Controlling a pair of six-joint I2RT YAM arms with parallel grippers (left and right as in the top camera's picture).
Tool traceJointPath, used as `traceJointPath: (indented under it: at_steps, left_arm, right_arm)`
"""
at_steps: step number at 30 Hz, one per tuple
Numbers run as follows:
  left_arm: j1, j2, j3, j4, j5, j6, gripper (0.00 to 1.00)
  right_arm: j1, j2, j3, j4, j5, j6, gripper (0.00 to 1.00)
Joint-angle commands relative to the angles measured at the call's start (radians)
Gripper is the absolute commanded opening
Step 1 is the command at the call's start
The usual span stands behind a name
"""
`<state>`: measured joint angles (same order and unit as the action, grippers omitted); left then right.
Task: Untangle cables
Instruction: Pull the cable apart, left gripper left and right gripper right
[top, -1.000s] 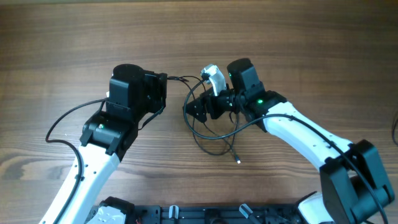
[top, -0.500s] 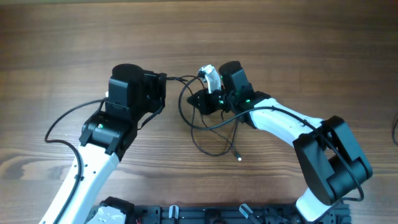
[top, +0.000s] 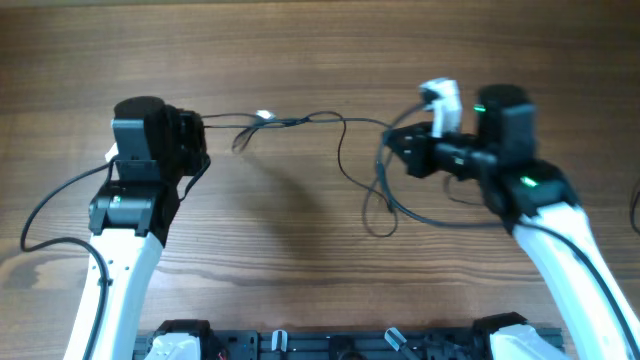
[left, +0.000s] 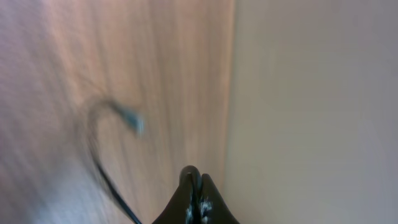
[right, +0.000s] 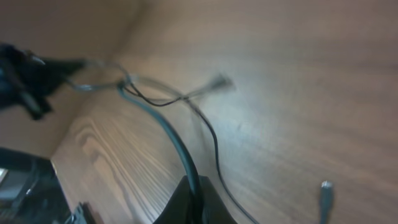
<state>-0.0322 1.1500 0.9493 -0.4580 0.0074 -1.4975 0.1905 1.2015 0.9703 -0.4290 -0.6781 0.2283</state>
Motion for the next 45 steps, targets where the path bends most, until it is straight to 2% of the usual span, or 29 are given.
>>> traceJointPath:
  at_steps: [1, 4, 9, 13, 18, 22, 26, 29, 33, 36, 39, 43, 45]
  left_arm:
    - [0.048, -0.002, 0.012, -0.071, -0.137, 0.029, 0.04]
    - [0.069, -0.002, 0.012, -0.134, -0.182, 0.029, 0.04]
    - [0.113, -0.002, 0.012, -0.180, -0.200, 0.064, 0.04]
    - [0.172, -0.002, 0.012, -0.228, -0.200, 0.157, 0.04]
    - [0.274, -0.002, 0.012, -0.329, -0.200, 0.158, 0.04]
    - [0.347, -0.002, 0.012, -0.384, -0.200, 0.158, 0.04]
    - [0.409, -0.002, 0.012, -0.431, -0.218, 0.158, 0.04]
    - [0.471, -0.002, 0.012, -0.471, -0.270, 0.155, 0.04]
    - [0.554, -0.002, 0.012, -0.483, -0.269, 0.155, 0.04]
    - [0.583, -0.002, 0.012, -0.482, -0.147, 0.163, 0.04]
    - [0.567, -0.002, 0.012, -0.474, 0.003, 0.226, 0.04]
    - [0.508, -0.002, 0.012, -0.422, 0.084, 0.317, 0.04]
    - [0.463, -0.002, 0.012, -0.367, 0.089, 0.400, 0.04]
  right_arm:
    - [-0.120, -0.155, 0.007, -0.023, -0.031, -0.044, 0.04]
    - [-0.237, -0.257, 0.007, -0.034, -0.016, -0.045, 0.04]
    - [-0.462, -0.358, 0.007, -0.071, 0.168, 0.026, 0.04]
    - [-0.635, -0.366, 0.007, -0.098, 0.216, 0.042, 0.04]
    - [-0.792, -0.317, 0.007, -0.108, 0.214, 0.093, 0.04]
    - [-0.803, -0.251, 0.007, -0.115, 0.207, 0.080, 0.04]
    - [-0.803, -0.196, 0.007, -0.115, 0.212, 0.004, 0.04]
    - [-0.804, -0.179, 0.007, -0.111, 0.215, 0.004, 0.04]
    - [-0.803, -0.177, 0.007, -0.105, 0.212, 0.018, 0.04]
    - [-0.803, -0.177, 0.007, -0.109, 0.100, 0.040, 0.04]
    - [-0.803, -0.177, 0.007, -0.108, -0.064, 0.032, 0.04]
    - [-0.786, -0.175, 0.005, -0.113, -0.096, 0.006, 0.04]
    - [-0.761, -0.175, 0.005, -0.123, -0.094, -0.011, 0.04]
